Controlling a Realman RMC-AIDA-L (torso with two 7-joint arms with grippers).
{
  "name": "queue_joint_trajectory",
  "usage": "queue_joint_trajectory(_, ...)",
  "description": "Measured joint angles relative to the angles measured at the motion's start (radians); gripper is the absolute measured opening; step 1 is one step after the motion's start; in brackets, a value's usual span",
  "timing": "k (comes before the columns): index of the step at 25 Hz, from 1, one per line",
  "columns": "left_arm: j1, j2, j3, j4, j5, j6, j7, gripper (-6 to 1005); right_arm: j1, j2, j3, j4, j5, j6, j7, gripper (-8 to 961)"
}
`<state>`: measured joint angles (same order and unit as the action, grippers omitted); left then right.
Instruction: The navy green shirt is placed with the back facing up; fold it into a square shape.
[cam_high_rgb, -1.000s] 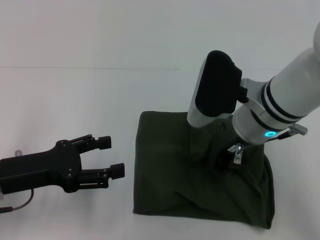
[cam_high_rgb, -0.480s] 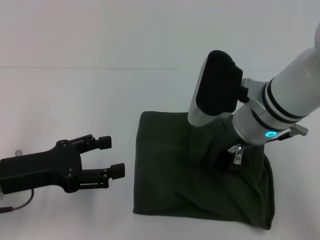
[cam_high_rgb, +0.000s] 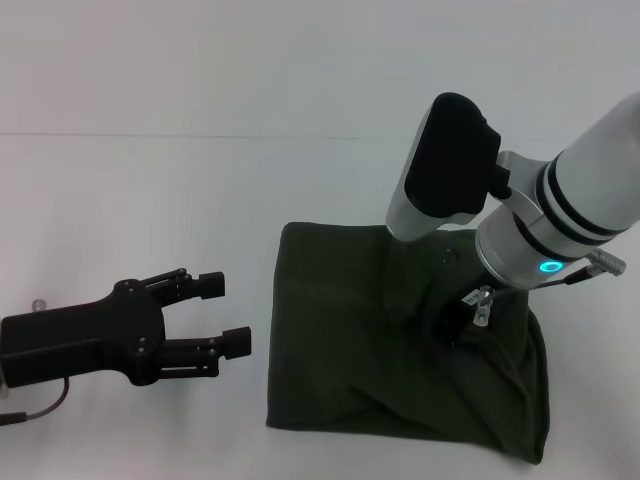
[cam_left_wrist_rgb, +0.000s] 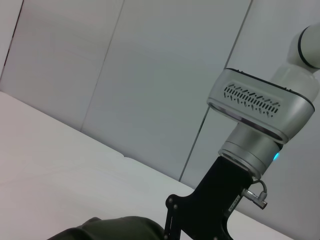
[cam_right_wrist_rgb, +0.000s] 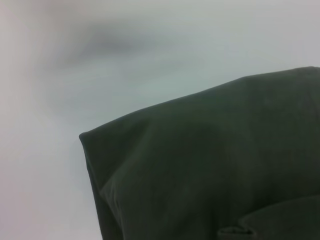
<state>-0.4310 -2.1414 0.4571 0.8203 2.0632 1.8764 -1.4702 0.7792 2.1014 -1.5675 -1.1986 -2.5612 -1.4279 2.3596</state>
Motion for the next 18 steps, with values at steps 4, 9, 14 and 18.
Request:
queue_joint_trajectory(4,0.0,0.0,0.0,0.0,0.0,0.005,0.0,950,-0.001,0.0,0.0,0.004,0.0,-0.001,0.0,46)
queue_joint_trajectory(9,0.0,0.0,-0.002,0.0,0.0,0.01,0.002,950,-0.002,0.0,-0.005,0.009,0.0,-0.003,0.001,65)
queue_joint_trajectory(14,0.0,0.0,0.0,0.0,0.0,0.01,0.002,950,-0.002,0.0,-0.004,0.011,-0.001,-0.003,0.001,125)
queue_joint_trajectory(18,0.0,0.0,-0.003,0.0,0.0,0.01,0.004,950,-0.002,0.0,-0.005,0.011,-0.001,-0.003,0.001,125)
